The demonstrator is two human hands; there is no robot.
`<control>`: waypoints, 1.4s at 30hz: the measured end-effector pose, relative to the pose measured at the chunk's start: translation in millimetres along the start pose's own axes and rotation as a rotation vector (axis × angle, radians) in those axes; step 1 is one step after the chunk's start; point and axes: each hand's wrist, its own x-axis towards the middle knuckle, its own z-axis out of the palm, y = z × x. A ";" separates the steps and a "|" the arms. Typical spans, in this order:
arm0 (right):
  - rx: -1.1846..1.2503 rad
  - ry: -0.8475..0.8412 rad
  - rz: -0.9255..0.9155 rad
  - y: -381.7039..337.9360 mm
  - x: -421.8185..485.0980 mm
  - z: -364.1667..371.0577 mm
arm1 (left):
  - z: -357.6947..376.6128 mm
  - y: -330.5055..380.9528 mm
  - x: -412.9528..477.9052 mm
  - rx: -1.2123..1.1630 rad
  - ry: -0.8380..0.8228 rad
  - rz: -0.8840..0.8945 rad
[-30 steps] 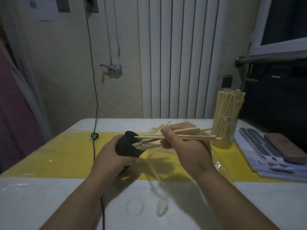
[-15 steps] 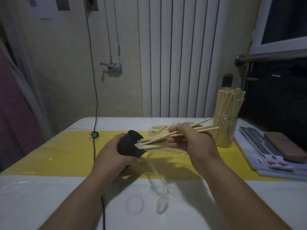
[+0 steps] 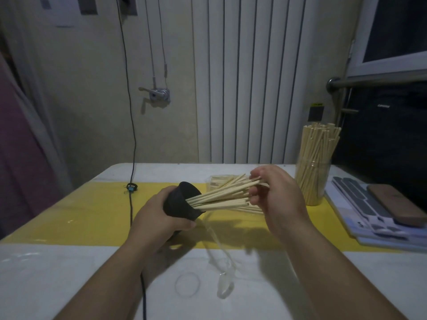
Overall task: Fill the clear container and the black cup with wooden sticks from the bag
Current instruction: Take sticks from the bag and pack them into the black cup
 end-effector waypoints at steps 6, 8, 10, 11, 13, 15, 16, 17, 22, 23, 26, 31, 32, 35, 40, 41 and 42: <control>-0.487 -0.035 -0.250 17.4 -3.2 -0.7 | -1.2 -0.1 -0.2 -0.011 -0.006 -0.001; -0.487 0.044 -0.297 15.1 -2.0 -1.0 | -1.6 0.1 -0.5 -0.016 -0.007 -0.006; -0.472 0.095 -0.329 13.8 -1.3 -3.0 | -1.7 0.3 -0.4 -0.021 0.001 -0.013; -0.473 0.091 -0.334 14.3 -1.1 -3.9 | -1.4 0.7 -0.5 -0.020 0.003 -0.014; -0.505 0.046 -0.329 16.4 -3.0 -3.1 | -1.4 0.4 -0.8 -0.016 0.004 -0.012; -0.515 0.025 -0.328 19.1 -2.8 -2.1 | -2.0 -0.3 -1.3 -0.032 0.003 -0.007; -0.501 0.027 -0.335 18.6 -2.4 -2.3 | -2.1 -0.7 -1.2 -0.037 0.003 -0.005; -0.486 0.032 -0.347 17.2 -2.1 -2.8 | -2.1 -0.7 -1.3 -0.040 0.002 -0.005; -0.508 0.064 -0.352 16.3 0.4 -5.9 | -1.8 3.6 -2.3 -0.049 0.008 -0.021; -0.511 0.072 -0.338 16.3 1.9 -7.1 | -1.9 3.7 -2.3 -0.060 0.010 -0.025; -0.625 0.047 -0.278 13.9 6.7 -14.4 | -2.7 3.9 -3.0 -0.087 0.016 -0.038; -1.009 -0.178 -0.046 19.9 12.2 -21.3 | -3.1 4.1 -2.9 -0.101 0.024 -0.046; -1.050 -0.213 0.003 22.9 12.7 -21.6 | -3.1 4.1 -3.0 -0.103 0.027 -0.048; -1.105 -0.291 0.078 33.5 14.5 -22.0 | -3.0 4.6 -3.3 -0.093 0.029 -0.048; -1.245 -0.418 0.100 49.5 15.8 -26.4 | -3.3 4.8 -3.5 -0.115 0.034 -0.052; -1.272 -0.414 0.086 54.2 17.9 -28.2 | -3.4 4.3 -3.2 -0.120 0.030 -0.054; -1.307 -0.407 0.062 58.7 19.8 -30.0 | -3.5 3.9 -2.9 -0.122 0.028 -0.055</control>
